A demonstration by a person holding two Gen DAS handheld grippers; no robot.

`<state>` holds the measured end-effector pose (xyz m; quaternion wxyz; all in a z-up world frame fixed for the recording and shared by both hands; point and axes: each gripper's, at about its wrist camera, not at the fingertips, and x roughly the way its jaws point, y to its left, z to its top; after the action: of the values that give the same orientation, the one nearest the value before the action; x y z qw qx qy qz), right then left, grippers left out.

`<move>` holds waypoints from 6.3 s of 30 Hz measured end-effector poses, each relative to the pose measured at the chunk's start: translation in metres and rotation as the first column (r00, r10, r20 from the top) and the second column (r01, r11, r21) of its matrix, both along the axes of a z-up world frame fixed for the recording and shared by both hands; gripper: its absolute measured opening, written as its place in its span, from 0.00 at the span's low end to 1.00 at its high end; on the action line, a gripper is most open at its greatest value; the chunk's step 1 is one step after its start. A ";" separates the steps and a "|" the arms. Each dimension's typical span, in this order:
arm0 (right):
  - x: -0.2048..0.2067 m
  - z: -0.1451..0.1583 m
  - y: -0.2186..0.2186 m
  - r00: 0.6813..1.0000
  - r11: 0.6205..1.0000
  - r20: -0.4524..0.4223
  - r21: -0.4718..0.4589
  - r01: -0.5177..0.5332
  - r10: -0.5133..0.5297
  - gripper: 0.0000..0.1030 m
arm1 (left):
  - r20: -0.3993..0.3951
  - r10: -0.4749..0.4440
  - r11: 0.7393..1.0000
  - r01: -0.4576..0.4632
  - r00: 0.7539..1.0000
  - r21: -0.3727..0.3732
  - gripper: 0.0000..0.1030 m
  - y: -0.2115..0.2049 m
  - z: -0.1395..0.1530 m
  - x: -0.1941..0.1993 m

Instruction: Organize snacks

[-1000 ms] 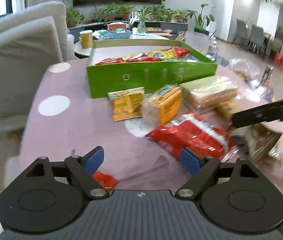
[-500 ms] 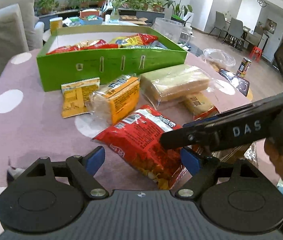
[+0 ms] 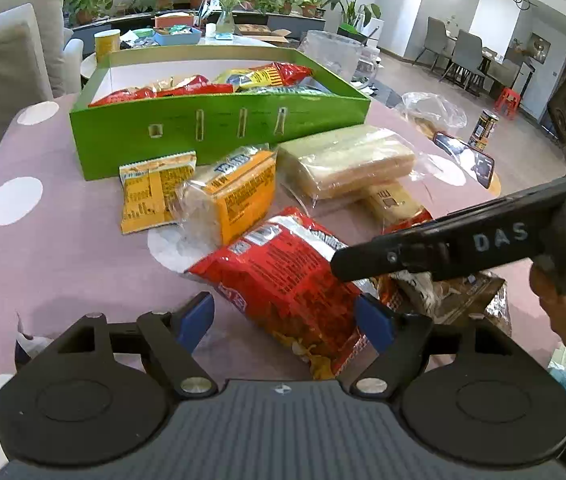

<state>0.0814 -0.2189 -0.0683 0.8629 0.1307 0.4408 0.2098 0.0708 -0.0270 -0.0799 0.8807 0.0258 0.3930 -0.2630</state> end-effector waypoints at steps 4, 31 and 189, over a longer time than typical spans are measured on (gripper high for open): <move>0.008 -0.006 0.000 1.000 1.000 -0.024 0.029 0.002 -0.001 0.51 | -0.006 -0.004 1.000 0.004 1.000 -0.007 0.73 -0.003 -0.001 0.006; 0.016 0.056 0.022 0.984 0.996 0.176 0.069 -0.055 0.042 0.47 | 0.281 -0.004 0.999 -0.009 0.960 0.047 0.71 -0.016 0.066 0.005; 0.065 0.005 -0.048 0.967 0.975 0.133 -0.022 0.220 -0.215 0.45 | -0.043 0.061 0.993 -0.065 0.997 -0.096 0.77 -0.019 0.000 0.017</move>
<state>0.1461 -0.2671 -0.0635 0.9098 0.1484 0.3703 0.1140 0.0879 -0.0464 -0.0804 0.8808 -0.0351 0.3978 -0.2543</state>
